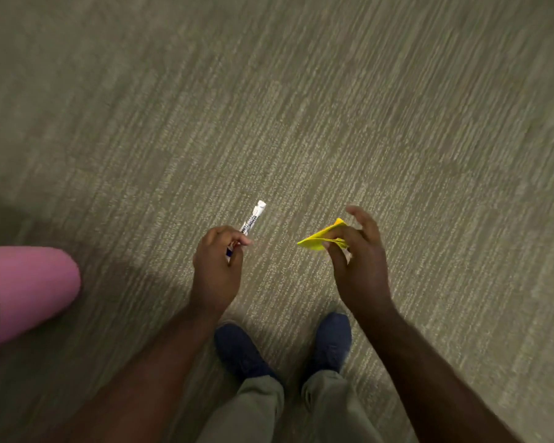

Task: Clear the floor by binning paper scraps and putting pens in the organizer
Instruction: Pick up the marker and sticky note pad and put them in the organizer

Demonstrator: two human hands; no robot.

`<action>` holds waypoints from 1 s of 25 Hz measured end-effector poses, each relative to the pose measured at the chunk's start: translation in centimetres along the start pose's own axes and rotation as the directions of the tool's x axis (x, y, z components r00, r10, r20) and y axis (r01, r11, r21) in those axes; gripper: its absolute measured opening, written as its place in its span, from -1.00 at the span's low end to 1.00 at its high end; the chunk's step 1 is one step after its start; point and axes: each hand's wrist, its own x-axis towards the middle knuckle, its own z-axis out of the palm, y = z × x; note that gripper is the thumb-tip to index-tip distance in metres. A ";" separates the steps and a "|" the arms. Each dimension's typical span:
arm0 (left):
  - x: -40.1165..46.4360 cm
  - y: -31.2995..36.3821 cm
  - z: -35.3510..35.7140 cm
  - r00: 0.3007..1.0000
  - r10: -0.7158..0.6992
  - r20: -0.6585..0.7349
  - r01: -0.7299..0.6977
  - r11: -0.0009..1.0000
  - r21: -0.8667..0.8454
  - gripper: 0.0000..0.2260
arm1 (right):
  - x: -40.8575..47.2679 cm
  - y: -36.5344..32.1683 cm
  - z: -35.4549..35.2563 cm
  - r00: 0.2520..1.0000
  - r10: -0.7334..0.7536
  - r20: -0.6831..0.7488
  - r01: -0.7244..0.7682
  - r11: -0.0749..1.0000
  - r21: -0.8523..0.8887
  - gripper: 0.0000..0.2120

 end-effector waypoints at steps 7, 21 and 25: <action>-6.9 13.2 -23.2 0.974 -0.087 -0.209 0.058 0.988 -0.145 -0.77 | -0.6 -27.9 -10.7 0.915 -0.380 0.134 0.387 0.921 -0.029 -0.89; -21.6 22.4 -51.9 0.729 -0.227 -0.646 0.209 0.972 -0.106 -0.87 | -7.1 -60.8 -14.5 0.474 -0.862 0.179 0.794 0.506 0.335 -0.87; -26.0 22.0 -54.8 0.464 -0.418 -0.781 0.323 0.901 -0.290 -0.91 | -8.1 -67.2 -12.0 0.415 -0.870 0.267 0.708 0.493 0.505 -0.86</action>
